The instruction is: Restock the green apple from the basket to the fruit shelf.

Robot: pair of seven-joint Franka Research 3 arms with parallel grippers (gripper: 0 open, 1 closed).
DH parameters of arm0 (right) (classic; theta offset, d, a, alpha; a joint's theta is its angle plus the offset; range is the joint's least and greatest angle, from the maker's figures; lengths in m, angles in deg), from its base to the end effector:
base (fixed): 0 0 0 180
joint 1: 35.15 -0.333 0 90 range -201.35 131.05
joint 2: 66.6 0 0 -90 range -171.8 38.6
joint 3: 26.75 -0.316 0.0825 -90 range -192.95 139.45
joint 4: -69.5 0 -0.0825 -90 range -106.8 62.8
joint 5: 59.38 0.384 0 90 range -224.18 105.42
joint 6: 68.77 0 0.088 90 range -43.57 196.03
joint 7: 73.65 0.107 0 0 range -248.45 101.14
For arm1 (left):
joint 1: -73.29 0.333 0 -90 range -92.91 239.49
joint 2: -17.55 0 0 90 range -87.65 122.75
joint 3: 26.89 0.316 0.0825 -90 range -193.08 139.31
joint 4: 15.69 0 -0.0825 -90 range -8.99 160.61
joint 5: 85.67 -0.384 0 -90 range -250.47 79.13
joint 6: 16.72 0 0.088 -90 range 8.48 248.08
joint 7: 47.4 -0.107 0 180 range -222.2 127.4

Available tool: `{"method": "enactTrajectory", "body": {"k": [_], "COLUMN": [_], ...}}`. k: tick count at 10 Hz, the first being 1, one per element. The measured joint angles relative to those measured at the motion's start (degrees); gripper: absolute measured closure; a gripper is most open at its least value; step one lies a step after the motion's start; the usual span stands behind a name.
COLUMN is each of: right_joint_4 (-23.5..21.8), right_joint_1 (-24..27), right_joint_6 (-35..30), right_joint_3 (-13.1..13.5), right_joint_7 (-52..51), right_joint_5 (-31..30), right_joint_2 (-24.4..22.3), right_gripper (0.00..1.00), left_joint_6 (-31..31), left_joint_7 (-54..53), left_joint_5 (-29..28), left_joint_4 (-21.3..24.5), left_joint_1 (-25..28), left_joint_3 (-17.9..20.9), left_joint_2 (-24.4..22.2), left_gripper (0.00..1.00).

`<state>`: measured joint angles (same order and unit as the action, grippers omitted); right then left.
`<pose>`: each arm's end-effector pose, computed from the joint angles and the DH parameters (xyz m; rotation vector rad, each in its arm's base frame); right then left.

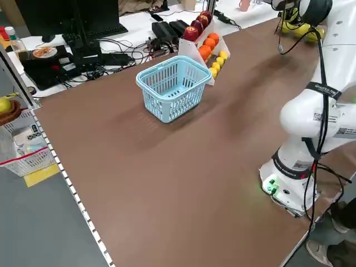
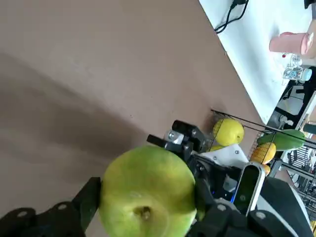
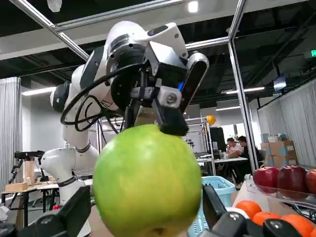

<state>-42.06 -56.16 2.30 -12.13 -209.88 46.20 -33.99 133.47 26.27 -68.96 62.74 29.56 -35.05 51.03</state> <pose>0.5648 0.2037 0.2650 -0.9406 -0.9999 -1.1503 0.4985 -0.5800 0.4566 2.2974 0.7547 0.0558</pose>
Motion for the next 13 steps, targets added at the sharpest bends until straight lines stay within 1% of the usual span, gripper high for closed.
{"method": "enactTrajectory", "body": {"k": [1,3,4,7,8,9,11,12,13], "right_joint_4": [-0.17,-0.36,-0.41,-0.49,-0.54,-0.58,-0.63,-0.64,-0.67], "right_joint_1": [0.01,0.02,0.07,0.12,0.15,0.13,0.05,0.04,0.05], "right_joint_6": [0.00,-0.26,-0.25,-0.28,-0.39,-1.29,-3.39,-4.13,-4.72], "right_joint_3": [0.03,-0.01,-0.07,-0.24,-0.39,-0.76,-1.46,-1.52,-1.49], "right_joint_7": [0.00,-0.02,-0.02,-0.02,-0.02,-0.02,-0.02,0.25,0.89], "right_joint_5": [0.02,0.17,0.30,0.35,0.38,0.43,0.37,0.31,0.27], "right_joint_2": [0.05,0.08,0.10,0.15,0.20,0.20,0.17,0.16,0.17], "right_gripper": [0.00,0.05,0.12,0.12,0.12,0.13,0.13,0.13,0.13], "left_joint_6": [0.00,-0.08,-0.31,-0.63,-0.78,-0.94,-0.49,-0.68,-2.26], "left_joint_7": [0.17,0.45,0.56,0.64,0.65,0.64,0.57,0.57,0.56], "left_joint_5": [0.00,0.00,0.00,0.00,0.00,-0.09,-3.10,-3.88,-4.04], "left_joint_4": [-0.34,-0.44,-0.48,-0.49,-0.49,-0.48,-1.00,-1.36,-1.91], "left_joint_1": [-0.30,-0.48,-0.52,-0.51,-0.51,-0.51,-0.41,-0.25,-0.06], "left_joint_3": [0.23,0.22,0.25,0.27,0.29,0.49,0.88,0.93,0.96], "left_joint_2": [0.39,0.45,0.40,0.38,0.38,0.37,0.20,-0.17,-0.82], "left_gripper": [0.18,0.18,0.18,0.18,0.16,0.10,0.00,0.00,0.00]}}
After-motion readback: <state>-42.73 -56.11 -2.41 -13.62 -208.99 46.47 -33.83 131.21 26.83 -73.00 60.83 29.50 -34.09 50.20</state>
